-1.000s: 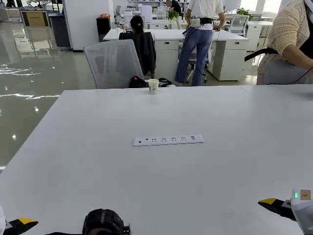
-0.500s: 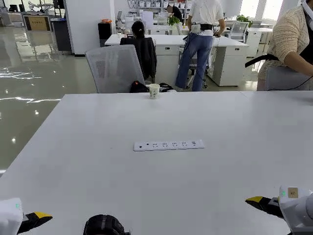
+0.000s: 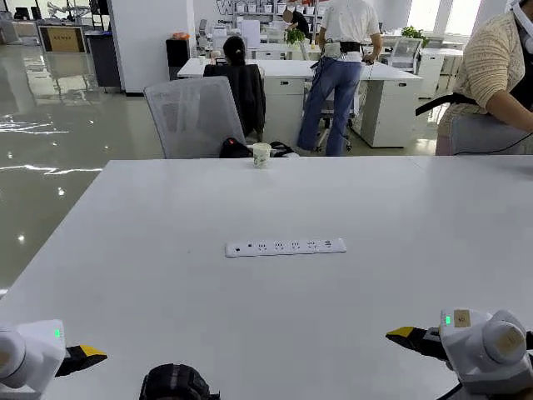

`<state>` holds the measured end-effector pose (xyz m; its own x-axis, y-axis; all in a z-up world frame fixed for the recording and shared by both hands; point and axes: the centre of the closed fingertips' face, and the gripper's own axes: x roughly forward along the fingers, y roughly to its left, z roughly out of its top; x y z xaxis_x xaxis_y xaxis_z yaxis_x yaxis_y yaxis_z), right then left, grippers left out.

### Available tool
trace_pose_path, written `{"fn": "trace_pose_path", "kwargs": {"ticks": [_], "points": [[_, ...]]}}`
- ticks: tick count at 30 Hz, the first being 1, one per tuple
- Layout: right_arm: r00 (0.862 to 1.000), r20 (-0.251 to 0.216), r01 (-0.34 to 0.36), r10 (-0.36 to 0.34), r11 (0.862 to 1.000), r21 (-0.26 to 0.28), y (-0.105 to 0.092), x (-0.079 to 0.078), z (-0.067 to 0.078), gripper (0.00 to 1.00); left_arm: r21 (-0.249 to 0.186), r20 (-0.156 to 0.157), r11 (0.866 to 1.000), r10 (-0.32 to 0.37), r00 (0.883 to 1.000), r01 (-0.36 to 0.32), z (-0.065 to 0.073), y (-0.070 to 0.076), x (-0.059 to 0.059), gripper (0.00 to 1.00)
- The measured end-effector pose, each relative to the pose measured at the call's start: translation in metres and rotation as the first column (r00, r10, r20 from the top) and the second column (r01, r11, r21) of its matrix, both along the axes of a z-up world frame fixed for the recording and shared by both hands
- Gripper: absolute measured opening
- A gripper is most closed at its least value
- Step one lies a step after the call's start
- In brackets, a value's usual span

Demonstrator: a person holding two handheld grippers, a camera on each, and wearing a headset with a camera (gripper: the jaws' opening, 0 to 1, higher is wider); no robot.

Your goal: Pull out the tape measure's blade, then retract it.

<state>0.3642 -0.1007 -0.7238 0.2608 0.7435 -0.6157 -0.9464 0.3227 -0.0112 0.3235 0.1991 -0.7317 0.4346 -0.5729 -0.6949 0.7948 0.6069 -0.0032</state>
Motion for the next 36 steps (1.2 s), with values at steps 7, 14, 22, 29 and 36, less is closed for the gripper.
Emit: {"fn": "trace_pose_path", "kwargs": {"ticks": [7,14,22,29,36], "points": [[0.998,-0.003,-0.060,0.060,0.998,0.005,0.019,0.000,0.001,0.99,0.051,-0.011,0.997,-0.059,0.998,0.059,-0.003,-0.010,0.002,0.97],[0.996,-0.003,-0.088,0.088,0.996,0.010,0.036,0.006,0.005,0.99,0.076,-0.023,0.992,-0.097,0.995,0.098,-0.006,-0.014,0.009,0.95],[0.992,-0.011,-0.123,0.123,0.992,-0.016,0.048,0.013,-0.004,0.99,0.131,-0.038,0.979,-0.154,0.987,0.158,-0.014,-0.021,0.018,0.93],[0.988,-0.034,-0.150,0.149,0.988,-0.032,0.057,0.013,-0.013,0.99,0.168,-0.050,0.968,-0.179,0.983,0.185,-0.021,-0.027,0.027,0.89],[0.986,-0.043,-0.164,0.163,0.986,-0.029,0.069,0.016,-0.017,0.99,0.213,-0.085,0.948,-0.223,0.971,0.237,-0.033,-0.035,0.027,0.85]]}}
